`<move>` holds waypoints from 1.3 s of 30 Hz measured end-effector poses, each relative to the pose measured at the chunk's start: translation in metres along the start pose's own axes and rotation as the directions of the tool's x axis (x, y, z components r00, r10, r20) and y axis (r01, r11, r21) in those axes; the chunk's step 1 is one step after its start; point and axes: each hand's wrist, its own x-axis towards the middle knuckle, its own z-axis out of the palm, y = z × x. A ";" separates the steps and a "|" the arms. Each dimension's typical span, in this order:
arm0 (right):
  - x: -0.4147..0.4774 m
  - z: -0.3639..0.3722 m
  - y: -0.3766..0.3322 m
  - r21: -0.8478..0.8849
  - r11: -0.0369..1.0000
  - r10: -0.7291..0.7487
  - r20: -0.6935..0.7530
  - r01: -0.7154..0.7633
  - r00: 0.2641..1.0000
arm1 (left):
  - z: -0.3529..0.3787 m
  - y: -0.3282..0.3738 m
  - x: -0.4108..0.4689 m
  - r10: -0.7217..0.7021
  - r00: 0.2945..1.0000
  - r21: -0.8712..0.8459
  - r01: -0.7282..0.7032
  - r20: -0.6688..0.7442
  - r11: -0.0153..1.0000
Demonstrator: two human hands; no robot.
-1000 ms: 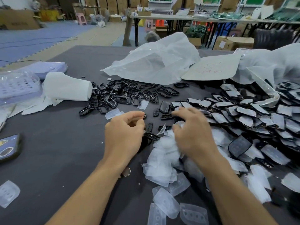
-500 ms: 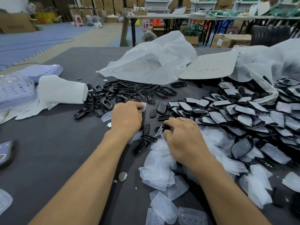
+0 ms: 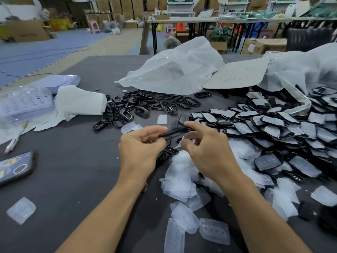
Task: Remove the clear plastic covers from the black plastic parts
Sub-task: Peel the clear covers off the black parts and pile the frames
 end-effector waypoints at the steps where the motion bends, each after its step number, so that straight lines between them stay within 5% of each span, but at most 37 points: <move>1: -0.001 0.000 -0.003 0.134 0.991 0.016 0.026 -0.019 1.000 | -0.002 0.000 -0.005 0.023 1.000 0.019 -0.024 0.021 1.000; 7: -0.004 0.013 -0.011 0.423 0.905 0.064 -0.045 -0.039 0.997 | -0.003 0.006 -0.009 0.053 0.998 0.110 -0.055 0.022 0.992; 12: -0.002 0.023 -0.010 0.580 0.814 0.043 -0.093 0.019 0.995 | 0.003 0.018 -0.012 -0.248 0.963 -0.284 0.269 0.109 0.920; 17: -0.001 0.027 -0.011 0.566 0.824 0.025 -0.046 0.006 0.999 | -0.001 0.022 -0.003 -0.359 0.932 -0.444 0.346 0.059 0.827; 23: -0.002 0.031 -0.006 0.278 0.960 0.026 -0.199 0.031 0.980 | -0.012 0.017 0.014 -0.426 0.901 -0.486 0.338 -0.079 0.806; 27: -0.006 0.035 -0.013 -0.074 0.994 -0.086 -0.029 0.083 0.996 | -0.017 0.015 0.022 -0.419 0.905 -0.535 0.317 -0.076 0.783; 30: -0.005 0.039 -0.013 -0.144 0.988 -0.055 0.047 0.061 0.997 | -0.015 0.014 0.022 -0.421 0.904 -0.522 0.322 -0.079 0.790; 34: -0.004 0.036 -0.009 -0.012 1.000 -0.016 -0.080 0.015 0.997 | -0.013 0.012 0.022 -0.417 0.904 -0.509 0.318 -0.091 0.800; 39: 0.000 0.031 -0.009 0.422 0.906 0.072 -0.135 -0.008 0.988 | -0.008 0.009 0.021 -0.373 0.923 -0.466 0.291 -0.092 0.835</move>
